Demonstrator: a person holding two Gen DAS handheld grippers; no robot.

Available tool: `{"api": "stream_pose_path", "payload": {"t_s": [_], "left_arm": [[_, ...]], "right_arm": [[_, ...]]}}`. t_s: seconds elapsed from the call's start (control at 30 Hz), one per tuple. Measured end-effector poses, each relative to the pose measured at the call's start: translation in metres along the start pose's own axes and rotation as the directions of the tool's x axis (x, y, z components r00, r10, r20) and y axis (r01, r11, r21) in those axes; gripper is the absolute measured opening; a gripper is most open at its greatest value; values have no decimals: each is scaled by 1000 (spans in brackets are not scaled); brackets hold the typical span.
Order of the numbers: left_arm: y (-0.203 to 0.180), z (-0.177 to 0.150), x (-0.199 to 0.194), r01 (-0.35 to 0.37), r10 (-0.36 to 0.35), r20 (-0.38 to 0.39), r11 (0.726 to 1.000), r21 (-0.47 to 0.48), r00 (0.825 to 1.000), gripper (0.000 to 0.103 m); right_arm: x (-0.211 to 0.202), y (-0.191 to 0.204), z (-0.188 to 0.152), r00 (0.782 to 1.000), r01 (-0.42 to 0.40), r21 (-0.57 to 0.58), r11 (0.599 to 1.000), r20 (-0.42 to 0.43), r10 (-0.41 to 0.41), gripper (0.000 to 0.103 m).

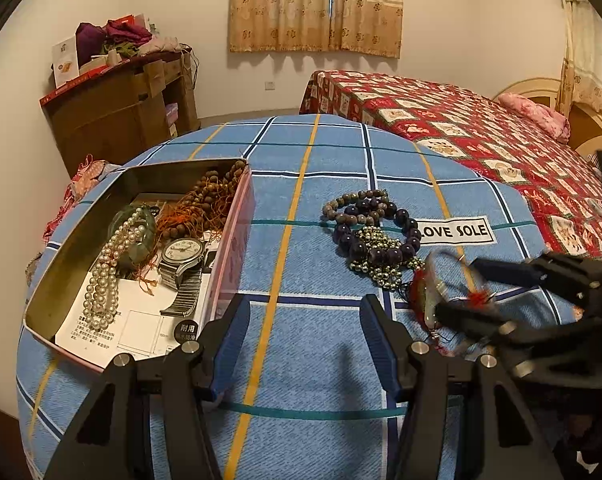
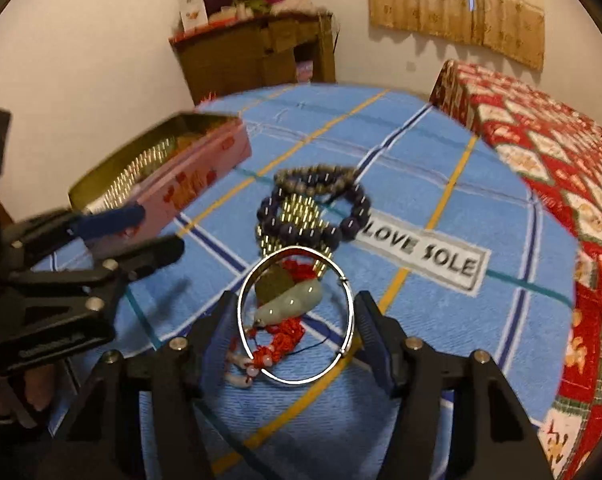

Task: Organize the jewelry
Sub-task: 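Grasp the silver bangle with jade pendant with the right tool and lift it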

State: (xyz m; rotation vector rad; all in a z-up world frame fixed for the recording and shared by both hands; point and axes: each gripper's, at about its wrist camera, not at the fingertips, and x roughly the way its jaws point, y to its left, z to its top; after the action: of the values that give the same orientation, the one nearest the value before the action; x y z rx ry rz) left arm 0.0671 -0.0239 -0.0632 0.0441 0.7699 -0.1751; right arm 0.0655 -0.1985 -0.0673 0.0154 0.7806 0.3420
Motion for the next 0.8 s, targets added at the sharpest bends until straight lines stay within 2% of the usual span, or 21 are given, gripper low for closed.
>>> {"api": "stream_pose_path", "payload": {"t_s": [0.27,0.53,0.8], "left_arm": [[-12,1,1,18,-18,0,999,34,1000,58],[-28,7,7,74,-73,-16,996,58,997,57],[-49,13,26,165,-158,-83,983,87,984,57]], "right_arm": [[-35,-12,21,987,-46,82,996,158,33,62],[-30,-27,18,988,-4,130,992,157,-16,62],[-36,-32,16,986,20,129,991,164,-42,62]]}}
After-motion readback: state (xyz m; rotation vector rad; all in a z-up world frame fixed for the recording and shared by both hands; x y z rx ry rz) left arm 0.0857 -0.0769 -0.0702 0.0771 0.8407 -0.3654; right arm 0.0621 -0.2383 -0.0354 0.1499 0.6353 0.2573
